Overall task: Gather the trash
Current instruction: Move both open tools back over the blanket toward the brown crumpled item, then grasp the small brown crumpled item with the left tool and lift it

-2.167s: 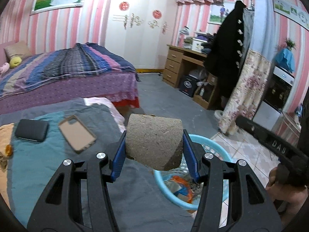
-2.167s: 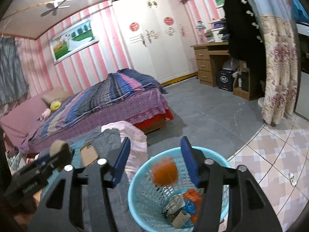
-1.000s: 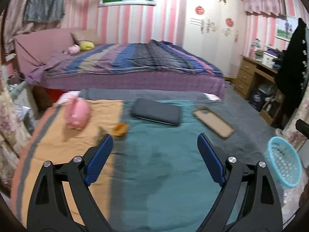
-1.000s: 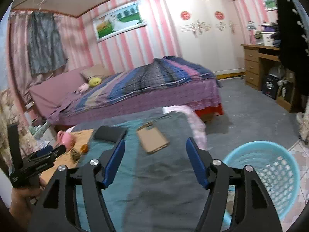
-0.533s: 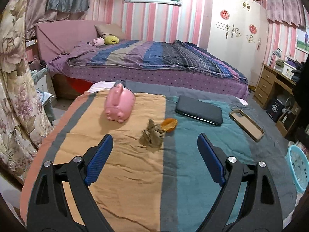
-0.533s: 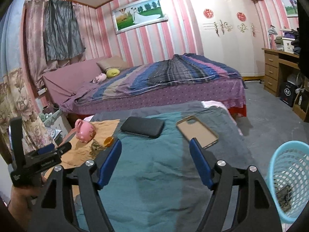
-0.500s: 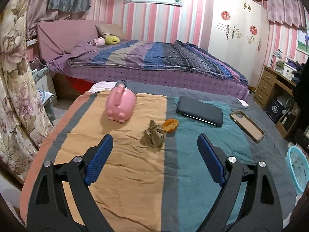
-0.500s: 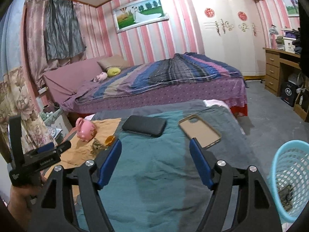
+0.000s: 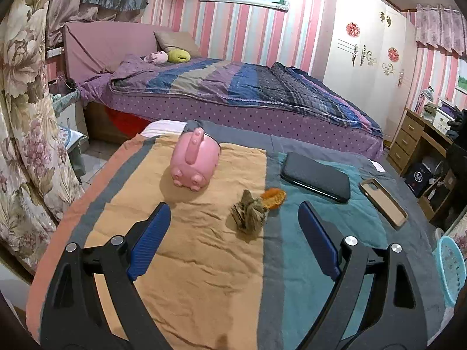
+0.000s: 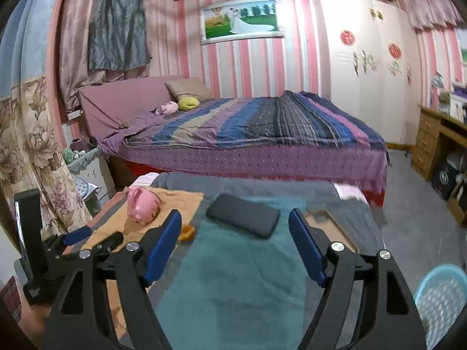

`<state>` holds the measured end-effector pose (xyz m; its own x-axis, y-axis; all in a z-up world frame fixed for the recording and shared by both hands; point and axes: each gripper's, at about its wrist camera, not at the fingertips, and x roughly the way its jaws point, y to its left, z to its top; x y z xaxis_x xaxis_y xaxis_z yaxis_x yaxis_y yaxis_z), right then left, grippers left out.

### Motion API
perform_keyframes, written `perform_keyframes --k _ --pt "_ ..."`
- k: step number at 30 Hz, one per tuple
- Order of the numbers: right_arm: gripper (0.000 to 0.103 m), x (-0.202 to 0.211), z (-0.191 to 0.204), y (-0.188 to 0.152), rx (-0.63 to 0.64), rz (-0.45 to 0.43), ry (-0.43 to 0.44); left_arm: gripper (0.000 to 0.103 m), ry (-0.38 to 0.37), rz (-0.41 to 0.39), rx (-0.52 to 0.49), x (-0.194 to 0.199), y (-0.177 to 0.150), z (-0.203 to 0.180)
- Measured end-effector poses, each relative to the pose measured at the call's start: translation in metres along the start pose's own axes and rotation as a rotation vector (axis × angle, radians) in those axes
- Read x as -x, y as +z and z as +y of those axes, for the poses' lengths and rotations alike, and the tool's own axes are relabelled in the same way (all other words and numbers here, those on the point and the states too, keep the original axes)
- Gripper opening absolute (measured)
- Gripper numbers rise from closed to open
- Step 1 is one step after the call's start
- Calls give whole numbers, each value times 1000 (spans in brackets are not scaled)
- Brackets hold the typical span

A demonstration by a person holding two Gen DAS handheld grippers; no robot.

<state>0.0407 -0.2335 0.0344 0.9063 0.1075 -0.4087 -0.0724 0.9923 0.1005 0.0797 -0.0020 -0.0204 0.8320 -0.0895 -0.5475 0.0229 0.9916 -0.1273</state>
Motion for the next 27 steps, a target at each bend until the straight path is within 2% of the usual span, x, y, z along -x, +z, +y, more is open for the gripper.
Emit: perform_keyframes --k 2,5,7,10,12,17,22,25,27 --pt "77 -8 5 0 26 3 16 86 8 6 8 -7 2 3" --pt "77 -19 2 -18 18 10 32 86 27 19 12 -18 2 8" --pt "77 -37 -6 -33 -28 88 27 86 41 37 14 -27 1 10" --pt "77 -54 -15 -38 -73 131 46 86 48 62 8 -37 -1 12" --pt "77 -60 -16 -40 -59 140 47 86 52 77 -1 -44 -4 13" --pt "77 -77 -16 -49 -33 185 65 86 38 134 -15 -66 -13 11" --pt "79 -104 -23 -49 -50 236 80 86 27 140 -87 -87 -12 -10" --pt "79 -121 -21 -51 -52 254 93 86 0 175 -89 -106 -14 -17" --pt "79 -128 -18 -52 -48 259 103 82 -9 198 -84 -116 -15 -20"
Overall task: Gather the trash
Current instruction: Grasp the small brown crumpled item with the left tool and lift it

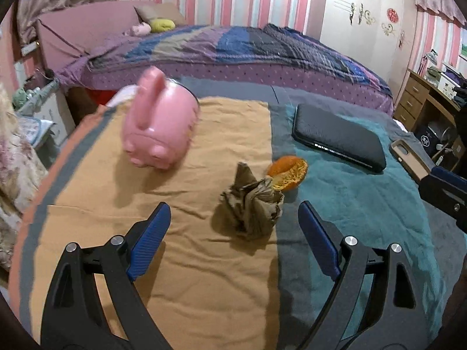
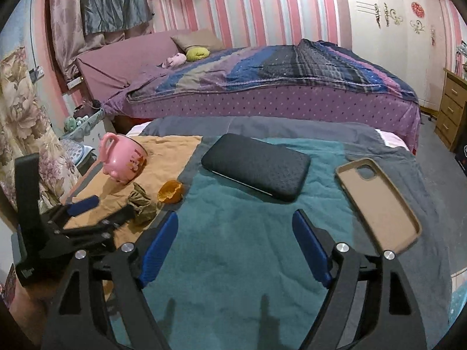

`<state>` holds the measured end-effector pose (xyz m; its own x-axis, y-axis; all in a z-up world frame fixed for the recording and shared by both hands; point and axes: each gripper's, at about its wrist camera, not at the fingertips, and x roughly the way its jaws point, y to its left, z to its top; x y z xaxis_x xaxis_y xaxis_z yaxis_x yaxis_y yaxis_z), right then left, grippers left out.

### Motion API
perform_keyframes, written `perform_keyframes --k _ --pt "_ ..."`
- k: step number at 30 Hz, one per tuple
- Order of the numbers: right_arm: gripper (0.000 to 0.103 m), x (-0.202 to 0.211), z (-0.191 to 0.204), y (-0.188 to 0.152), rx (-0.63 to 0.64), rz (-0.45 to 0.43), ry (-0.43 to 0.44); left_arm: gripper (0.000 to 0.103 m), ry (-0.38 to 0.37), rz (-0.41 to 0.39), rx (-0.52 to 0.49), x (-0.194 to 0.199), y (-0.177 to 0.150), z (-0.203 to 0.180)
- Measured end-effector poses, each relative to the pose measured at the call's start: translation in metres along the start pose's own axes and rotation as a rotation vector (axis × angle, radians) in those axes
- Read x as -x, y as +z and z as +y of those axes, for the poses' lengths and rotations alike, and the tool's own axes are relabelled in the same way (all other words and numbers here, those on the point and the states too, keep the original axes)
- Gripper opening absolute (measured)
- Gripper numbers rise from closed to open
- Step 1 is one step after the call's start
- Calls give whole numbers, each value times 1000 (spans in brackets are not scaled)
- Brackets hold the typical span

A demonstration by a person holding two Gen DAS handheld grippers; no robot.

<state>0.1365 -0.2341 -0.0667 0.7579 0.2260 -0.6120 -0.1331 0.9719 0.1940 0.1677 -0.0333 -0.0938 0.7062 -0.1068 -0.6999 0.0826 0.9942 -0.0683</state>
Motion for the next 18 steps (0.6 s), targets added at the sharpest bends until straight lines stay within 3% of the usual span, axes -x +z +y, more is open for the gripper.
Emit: perform_keyframes --k 2,4,6,11,15,18 --pt "79 -9 3 2 -3 5 15 73 -9 18 12 -7 2 -1" --pt "79 -21 8 4 1 17 26 50 -24 36 14 -14 6 -1" --pt "79 -29 14 5 4 25 30 39 -41 29 18 -14 11 1" --pt "79 -52 36 10 10 40 60 38 18 -69 52 10 32 24" --pt "79 -69 55 10 20 55 70 38 79 -99 63 24 39 45" --pt "79 -82 73 11 41 62 54 38 79 -99 70 24 41 53"
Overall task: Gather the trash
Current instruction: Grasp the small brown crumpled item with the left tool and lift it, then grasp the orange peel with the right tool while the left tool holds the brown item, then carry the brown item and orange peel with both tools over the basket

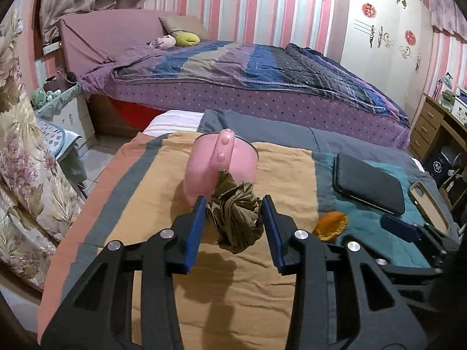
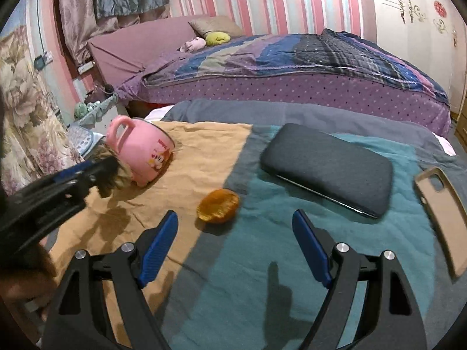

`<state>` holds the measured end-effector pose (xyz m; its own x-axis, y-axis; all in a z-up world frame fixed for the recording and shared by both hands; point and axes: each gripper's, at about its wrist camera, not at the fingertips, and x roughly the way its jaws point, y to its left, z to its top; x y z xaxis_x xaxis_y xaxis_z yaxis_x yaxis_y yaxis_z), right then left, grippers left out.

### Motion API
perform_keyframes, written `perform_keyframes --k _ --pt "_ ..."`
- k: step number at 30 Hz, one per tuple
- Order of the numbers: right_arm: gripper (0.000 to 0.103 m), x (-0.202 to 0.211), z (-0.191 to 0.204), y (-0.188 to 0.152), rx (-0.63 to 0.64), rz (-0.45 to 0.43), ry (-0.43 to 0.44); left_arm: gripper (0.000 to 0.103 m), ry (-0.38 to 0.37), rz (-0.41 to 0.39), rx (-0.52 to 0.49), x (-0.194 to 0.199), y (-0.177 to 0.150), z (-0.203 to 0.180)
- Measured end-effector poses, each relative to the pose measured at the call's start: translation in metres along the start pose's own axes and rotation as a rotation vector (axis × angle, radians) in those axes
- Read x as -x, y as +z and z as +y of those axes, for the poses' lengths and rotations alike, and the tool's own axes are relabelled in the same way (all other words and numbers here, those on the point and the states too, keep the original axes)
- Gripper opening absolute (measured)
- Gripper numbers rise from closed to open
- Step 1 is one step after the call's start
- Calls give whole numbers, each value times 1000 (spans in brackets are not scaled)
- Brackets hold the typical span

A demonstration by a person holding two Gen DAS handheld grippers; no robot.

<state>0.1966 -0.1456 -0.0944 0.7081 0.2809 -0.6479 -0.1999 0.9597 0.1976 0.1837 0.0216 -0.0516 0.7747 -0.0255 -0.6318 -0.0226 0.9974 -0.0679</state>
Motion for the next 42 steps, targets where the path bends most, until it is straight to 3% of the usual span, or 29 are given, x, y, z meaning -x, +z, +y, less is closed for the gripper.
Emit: perform_keyframes --k 10,17,20,24,30,37,42 --pt "76 -45 30 6 111 101 -107 38 -39 28 22 -9 -1 12" --pt "36 -50 38 1 185 118 -109 38 -69 25 12 -5 -1 2" --pt "29 -45 37 0 160 110 -87 38 -78 20 -13 -1 -3 -7" --pt "28 -31 34 -1 136 94 -64 38 -89 7 -29 8 -5 -16" --pt "28 16 15 -2 108 26 -64 38 -127 -19 -28 32 -9 -29" --pt "28 118 -29 -16 -6 -131 -87 38 -202 -65 -73 77 -19 -65" --pt "28 180 -45 -23 -20 -222 -114 38 -260 -96 -112 114 -35 -90"
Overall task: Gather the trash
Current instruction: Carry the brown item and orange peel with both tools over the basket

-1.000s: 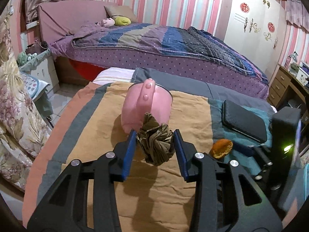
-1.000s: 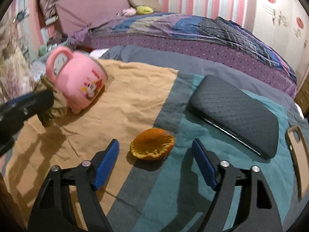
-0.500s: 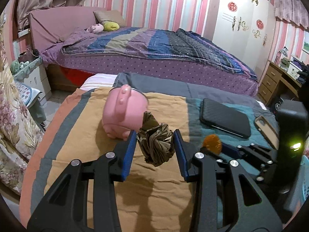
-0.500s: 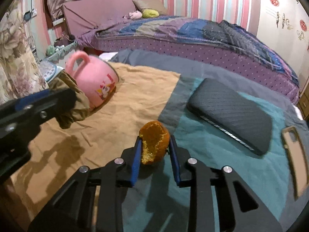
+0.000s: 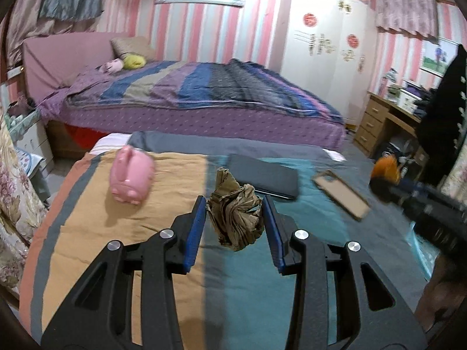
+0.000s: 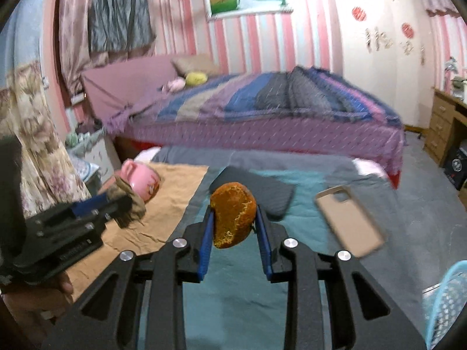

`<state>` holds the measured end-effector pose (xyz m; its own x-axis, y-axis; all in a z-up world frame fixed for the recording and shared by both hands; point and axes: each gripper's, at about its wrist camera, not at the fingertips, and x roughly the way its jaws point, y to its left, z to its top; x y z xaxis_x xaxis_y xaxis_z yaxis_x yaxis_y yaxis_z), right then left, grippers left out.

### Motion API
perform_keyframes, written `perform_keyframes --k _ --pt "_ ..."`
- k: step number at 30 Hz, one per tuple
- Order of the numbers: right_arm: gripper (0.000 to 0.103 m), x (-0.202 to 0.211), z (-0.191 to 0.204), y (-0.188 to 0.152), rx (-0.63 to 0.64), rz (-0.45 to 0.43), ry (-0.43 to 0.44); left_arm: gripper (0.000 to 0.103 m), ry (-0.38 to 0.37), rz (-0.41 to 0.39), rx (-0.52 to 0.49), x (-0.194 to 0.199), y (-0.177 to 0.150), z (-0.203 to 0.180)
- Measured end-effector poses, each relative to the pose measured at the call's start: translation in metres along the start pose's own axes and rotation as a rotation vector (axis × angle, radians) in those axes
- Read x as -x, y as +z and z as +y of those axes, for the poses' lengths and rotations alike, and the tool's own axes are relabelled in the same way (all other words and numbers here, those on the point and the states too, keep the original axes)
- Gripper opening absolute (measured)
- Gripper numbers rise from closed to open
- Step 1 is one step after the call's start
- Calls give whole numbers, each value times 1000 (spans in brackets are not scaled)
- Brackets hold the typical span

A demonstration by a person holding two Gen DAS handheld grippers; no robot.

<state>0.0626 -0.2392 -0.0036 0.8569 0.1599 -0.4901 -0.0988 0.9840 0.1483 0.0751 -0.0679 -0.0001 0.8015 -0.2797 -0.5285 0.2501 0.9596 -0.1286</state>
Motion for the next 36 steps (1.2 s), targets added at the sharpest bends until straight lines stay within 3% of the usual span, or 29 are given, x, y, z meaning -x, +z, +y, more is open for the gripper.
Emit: perform_keyframes --k 11,24,36 --pt "29 124 -67 -25 -111 -117 -102 38 -103 -50 -40 54 -24 -76" --pt "29 173 -135 -25 -165 -171 -208 38 -214 -57 -85 47 -19 -148" --pt "30 192 -185 -21 -233 -220 -258 38 -261 -53 -159 46 0 -216"
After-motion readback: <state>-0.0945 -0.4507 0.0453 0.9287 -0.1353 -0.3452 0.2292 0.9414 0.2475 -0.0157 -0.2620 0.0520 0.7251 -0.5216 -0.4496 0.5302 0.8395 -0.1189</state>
